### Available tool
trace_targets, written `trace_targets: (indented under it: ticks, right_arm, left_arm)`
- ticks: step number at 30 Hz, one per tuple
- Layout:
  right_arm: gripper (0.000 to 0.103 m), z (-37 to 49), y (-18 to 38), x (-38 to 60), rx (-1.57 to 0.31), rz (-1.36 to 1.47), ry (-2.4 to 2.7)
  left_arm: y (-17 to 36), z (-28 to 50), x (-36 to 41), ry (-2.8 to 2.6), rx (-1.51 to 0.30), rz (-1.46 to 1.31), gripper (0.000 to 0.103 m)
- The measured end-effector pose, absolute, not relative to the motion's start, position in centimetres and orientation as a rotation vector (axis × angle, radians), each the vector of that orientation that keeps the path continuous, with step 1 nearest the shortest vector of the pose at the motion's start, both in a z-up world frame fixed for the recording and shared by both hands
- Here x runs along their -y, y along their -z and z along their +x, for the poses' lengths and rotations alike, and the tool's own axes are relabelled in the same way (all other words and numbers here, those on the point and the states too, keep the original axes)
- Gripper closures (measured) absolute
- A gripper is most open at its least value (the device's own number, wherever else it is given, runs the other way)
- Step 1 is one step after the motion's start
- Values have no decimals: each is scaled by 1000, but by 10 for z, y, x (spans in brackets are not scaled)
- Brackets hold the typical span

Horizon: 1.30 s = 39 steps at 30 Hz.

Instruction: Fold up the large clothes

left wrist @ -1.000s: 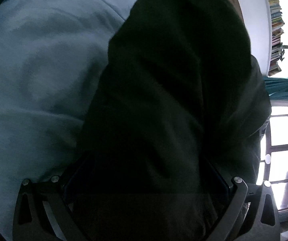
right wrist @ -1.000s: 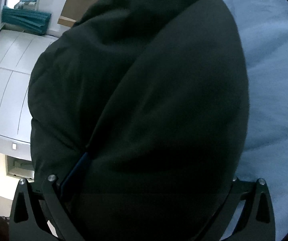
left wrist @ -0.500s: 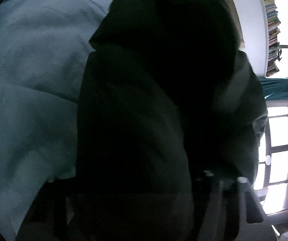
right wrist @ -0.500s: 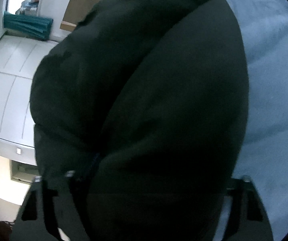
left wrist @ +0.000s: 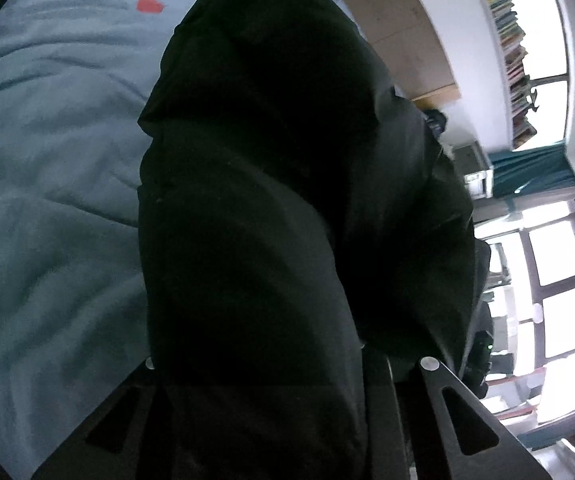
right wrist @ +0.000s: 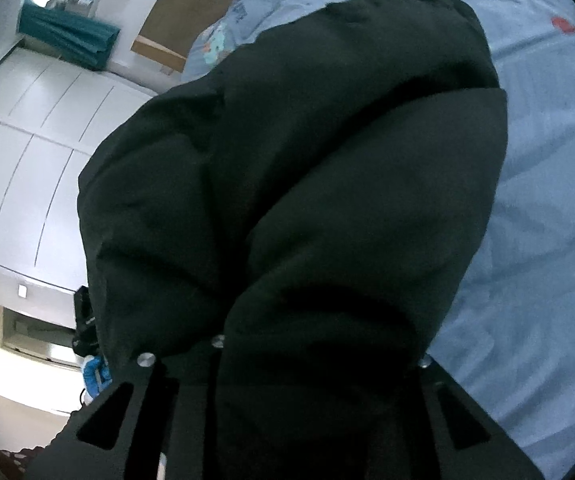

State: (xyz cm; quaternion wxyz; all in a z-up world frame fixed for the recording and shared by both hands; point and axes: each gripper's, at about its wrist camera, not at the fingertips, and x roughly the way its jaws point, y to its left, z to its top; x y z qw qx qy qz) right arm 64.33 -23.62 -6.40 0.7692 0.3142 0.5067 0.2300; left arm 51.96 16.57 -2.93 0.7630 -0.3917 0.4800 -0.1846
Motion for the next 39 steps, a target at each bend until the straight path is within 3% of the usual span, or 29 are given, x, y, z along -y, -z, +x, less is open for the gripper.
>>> trace_targets:
  ticks: [15,20,31,35,39]
  right_arm:
    - [89,559,-48,244,-992,614,-543]
    - [89,526,-64,233,-984,650,-563]
    - [88,474,35,250,-1065,611,-508]
    - [79,461,52,269,-1044,576,-472]
    - [58,448,63,284,-1018,516,-406]
  left_arm:
    - [-35,485,-176,503,-920,-845,86]
    - [-19,457,-194,490,-930,-862,86]
    - [75,437,-224,403,-1012,-790,82]
    - [88,432,-237,408,-995,-741,75]
    - [85,433,-242,405,-976,-696,63]
